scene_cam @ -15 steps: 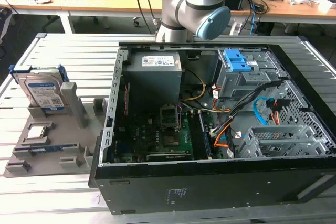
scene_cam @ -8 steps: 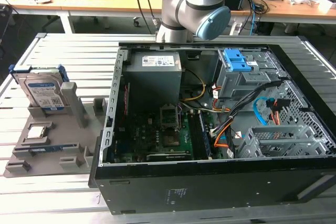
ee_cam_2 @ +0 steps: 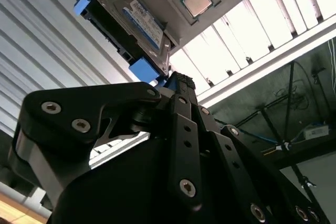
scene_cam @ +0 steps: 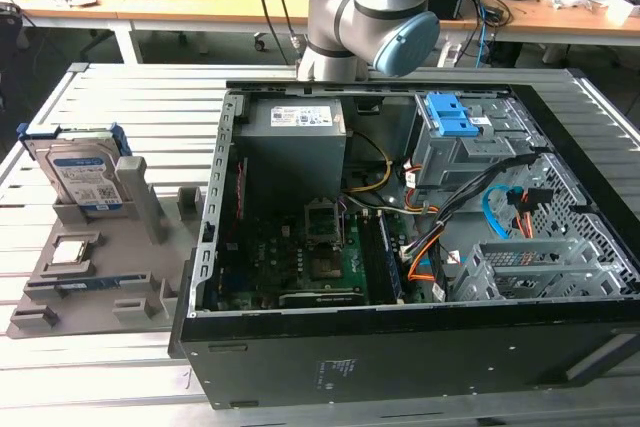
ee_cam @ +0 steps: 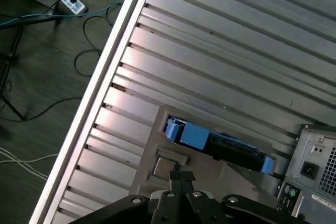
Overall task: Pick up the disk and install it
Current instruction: 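Pick up the disk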
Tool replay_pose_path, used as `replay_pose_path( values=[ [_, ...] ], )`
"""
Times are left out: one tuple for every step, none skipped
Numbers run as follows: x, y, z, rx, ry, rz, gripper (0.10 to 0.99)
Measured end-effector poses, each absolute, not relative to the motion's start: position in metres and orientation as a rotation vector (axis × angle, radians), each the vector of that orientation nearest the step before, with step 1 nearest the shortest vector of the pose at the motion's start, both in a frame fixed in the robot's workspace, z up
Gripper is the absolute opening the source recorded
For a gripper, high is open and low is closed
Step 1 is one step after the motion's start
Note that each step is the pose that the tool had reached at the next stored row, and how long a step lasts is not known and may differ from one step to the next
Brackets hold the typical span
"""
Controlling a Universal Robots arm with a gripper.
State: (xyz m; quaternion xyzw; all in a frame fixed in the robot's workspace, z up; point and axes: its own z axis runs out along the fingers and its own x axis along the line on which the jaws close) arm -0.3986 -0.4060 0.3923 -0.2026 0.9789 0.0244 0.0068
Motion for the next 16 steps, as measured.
replay_pose_path(
  values=[
    [-0.3986, -0.4060, 0.3923, -0.667, 3.056, 0.077, 0.106],
    [-0.3986, -0.4060, 0.3922, -0.689, 3.051, 0.077, 0.106],
    [-0.3986, -0.4060, 0.3923, -0.706, 3.047, 0.077, 0.106],
    [-0.3986, -0.4060, 0.3922, -0.739, 3.040, 0.077, 0.106],
    [-0.3986, -0.4060, 0.3923, -0.760, 3.035, 0.077, 0.106],
    [-0.3986, -0.4060, 0.3923, -0.779, 3.031, 0.077, 0.106],
    [-0.3986, -0.4060, 0.3922, -0.803, 3.025, 0.078, 0.106],
    [-0.3986, -0.4060, 0.3922, -0.827, 3.019, 0.078, 0.106],
    [-0.3986, -0.4060, 0.3923, -0.855, 3.011, 0.078, 0.106],
    [-0.3986, -0.4060, 0.3922, -0.882, 3.004, 0.078, 0.106],
    [-0.3986, -0.4060, 0.3923, -0.901, 2.999, 0.078, 0.106],
    [-0.3986, -0.4060, 0.3923, -0.913, 2.996, 0.078, 0.106],
    [-0.3986, -0.4060, 0.3922, -0.943, 2.987, 0.078, 0.106],
    [-0.3986, -0.4060, 0.3923, -0.965, 2.980, 0.078, 0.106],
    [-0.3986, -0.4060, 0.3923, -0.986, 2.974, 0.078, 0.106],
    [-0.3986, -0.4060, 0.3923, -0.997, 2.970, 0.078, 0.106]
  ],
)
